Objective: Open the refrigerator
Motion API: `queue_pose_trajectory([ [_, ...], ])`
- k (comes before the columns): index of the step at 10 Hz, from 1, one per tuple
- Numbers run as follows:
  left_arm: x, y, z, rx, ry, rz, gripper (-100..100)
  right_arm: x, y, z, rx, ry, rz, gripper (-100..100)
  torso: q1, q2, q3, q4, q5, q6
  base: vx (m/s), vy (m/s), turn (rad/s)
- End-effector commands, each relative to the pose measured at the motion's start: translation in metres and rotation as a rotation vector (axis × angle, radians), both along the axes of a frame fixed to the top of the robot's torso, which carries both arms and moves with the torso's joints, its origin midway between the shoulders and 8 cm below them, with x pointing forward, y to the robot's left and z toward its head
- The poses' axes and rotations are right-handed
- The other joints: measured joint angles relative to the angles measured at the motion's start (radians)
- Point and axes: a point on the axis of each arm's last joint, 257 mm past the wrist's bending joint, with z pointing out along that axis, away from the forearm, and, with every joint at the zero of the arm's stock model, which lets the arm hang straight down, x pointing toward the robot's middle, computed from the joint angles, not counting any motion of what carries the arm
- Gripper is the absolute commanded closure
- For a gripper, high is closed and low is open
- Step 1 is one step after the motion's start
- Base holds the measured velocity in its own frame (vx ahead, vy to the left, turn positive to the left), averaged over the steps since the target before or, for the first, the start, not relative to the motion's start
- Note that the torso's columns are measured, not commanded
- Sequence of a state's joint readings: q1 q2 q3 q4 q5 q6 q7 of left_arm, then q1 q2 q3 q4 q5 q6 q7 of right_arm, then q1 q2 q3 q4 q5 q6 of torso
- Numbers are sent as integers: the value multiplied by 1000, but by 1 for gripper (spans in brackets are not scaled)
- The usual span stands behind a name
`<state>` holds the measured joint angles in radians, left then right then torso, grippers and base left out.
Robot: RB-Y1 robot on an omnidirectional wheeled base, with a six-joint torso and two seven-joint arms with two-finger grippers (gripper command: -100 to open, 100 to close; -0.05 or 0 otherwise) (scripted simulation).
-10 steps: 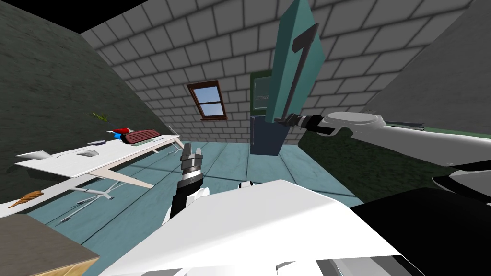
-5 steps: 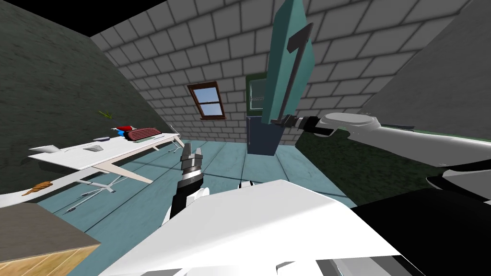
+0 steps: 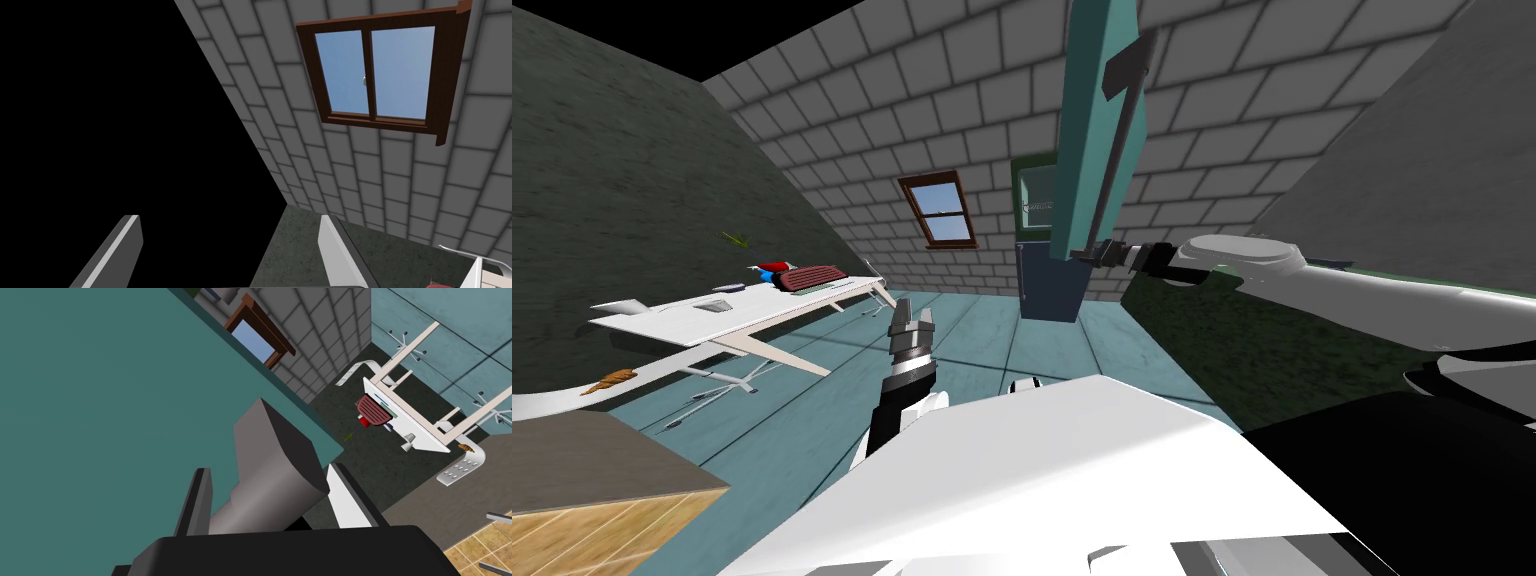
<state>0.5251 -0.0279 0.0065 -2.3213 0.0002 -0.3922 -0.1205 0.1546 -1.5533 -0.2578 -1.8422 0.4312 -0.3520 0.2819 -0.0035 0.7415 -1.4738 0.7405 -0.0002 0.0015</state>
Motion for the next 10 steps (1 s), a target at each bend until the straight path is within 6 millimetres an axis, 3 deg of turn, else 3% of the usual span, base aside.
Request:
queue_pose_trajectory([
  [1,0,0,0,0,0,0,0,-11,27,1,-5,-6,73,100,0,-1,-1,0,0,0,-104,-294,27],
  [2,0,0,0,0,0,0,0,-8,20,-1,-1,1,58,100,3,-3,-1,-1,0,0,-47,-128,13],
  [4,0,0,0,0,0,0,0,-19,41,-2,-1,5,117,100,10,-10,-7,-3,4,-3,-50,-184,27],
  [6,0,0,0,0,0,0,0,-28,58,-2,-1,4,166,100,-1,-4,-3,-2,0,-1,-66,-280,58],
  [7,0,0,0,0,0,0,0,-27,57,7,-1,11,164,-100,-3,-4,-3,-1,-1,0,-12,-123,-41],
  [10,0,0,0,-1,0,0,0,-29,69,36,-5,11,182,-100,17,-8,-6,0,7,-5,25,38,-76],
])
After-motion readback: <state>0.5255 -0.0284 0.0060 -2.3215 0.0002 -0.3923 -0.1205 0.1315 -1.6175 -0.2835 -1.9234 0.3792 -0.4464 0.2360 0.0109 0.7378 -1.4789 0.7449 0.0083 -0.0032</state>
